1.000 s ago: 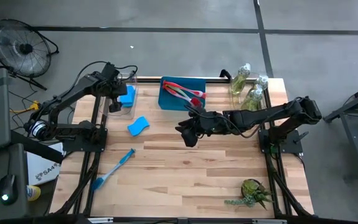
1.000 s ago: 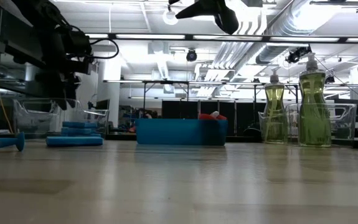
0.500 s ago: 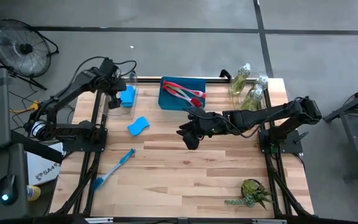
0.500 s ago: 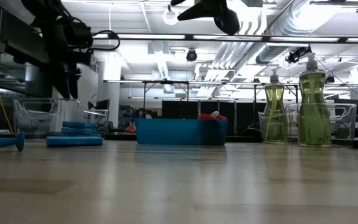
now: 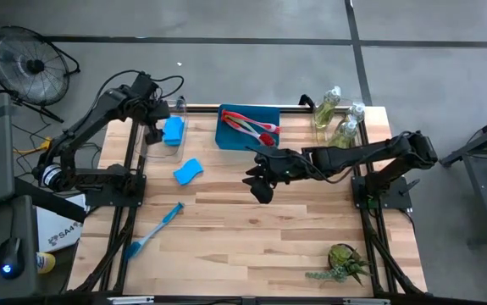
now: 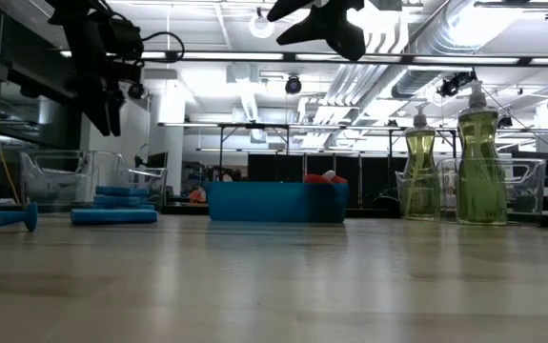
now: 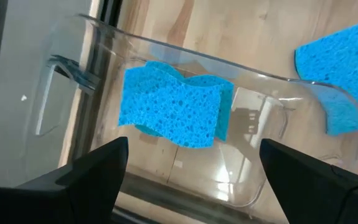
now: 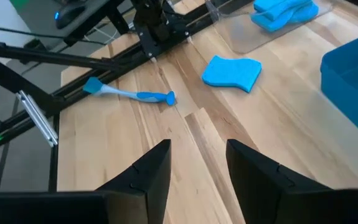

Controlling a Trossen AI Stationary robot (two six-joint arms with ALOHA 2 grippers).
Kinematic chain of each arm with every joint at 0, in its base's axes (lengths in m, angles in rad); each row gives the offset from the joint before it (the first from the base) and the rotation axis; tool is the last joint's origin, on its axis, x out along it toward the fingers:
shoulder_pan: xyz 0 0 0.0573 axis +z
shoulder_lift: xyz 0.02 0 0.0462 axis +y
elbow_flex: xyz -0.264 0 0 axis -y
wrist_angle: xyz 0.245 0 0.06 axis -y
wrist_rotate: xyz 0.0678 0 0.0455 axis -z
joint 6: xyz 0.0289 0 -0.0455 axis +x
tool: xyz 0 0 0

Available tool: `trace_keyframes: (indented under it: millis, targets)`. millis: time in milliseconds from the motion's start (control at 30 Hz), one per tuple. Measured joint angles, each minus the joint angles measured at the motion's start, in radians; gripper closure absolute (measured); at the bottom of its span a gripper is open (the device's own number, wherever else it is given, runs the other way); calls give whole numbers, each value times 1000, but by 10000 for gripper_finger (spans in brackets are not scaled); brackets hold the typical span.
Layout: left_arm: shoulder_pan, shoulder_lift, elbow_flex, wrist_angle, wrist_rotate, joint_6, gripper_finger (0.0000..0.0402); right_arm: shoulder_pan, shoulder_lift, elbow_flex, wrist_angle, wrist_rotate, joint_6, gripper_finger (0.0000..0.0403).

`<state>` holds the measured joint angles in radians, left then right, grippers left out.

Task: Pick & Place Kitchen Sink Supplies
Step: Put the blue sponge into the left transparent bin

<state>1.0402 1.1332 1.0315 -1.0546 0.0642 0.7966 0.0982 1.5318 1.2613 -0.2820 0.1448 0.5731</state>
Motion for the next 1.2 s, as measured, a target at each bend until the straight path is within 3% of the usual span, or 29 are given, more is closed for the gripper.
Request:
trace_keyframes:
  millis: [500, 667, 1033, 1200]
  targets:
    - [0, 0, 198, -223, 12, -84, 43, -33, 0, 0, -68, -37, -16, 212]
    - [0, -22, 263, -289, 106, -137, 43, -34, 0, 0, -89, -37, -16, 210]
    - [-10, -129, 273, -339, 449, -238, 43, -34, 0, 0, -179, -36, -14, 210]
    - [-147, -166, 273, -346, 412, -317, 44, -34, 0, 0, -246, -36, -13, 210]
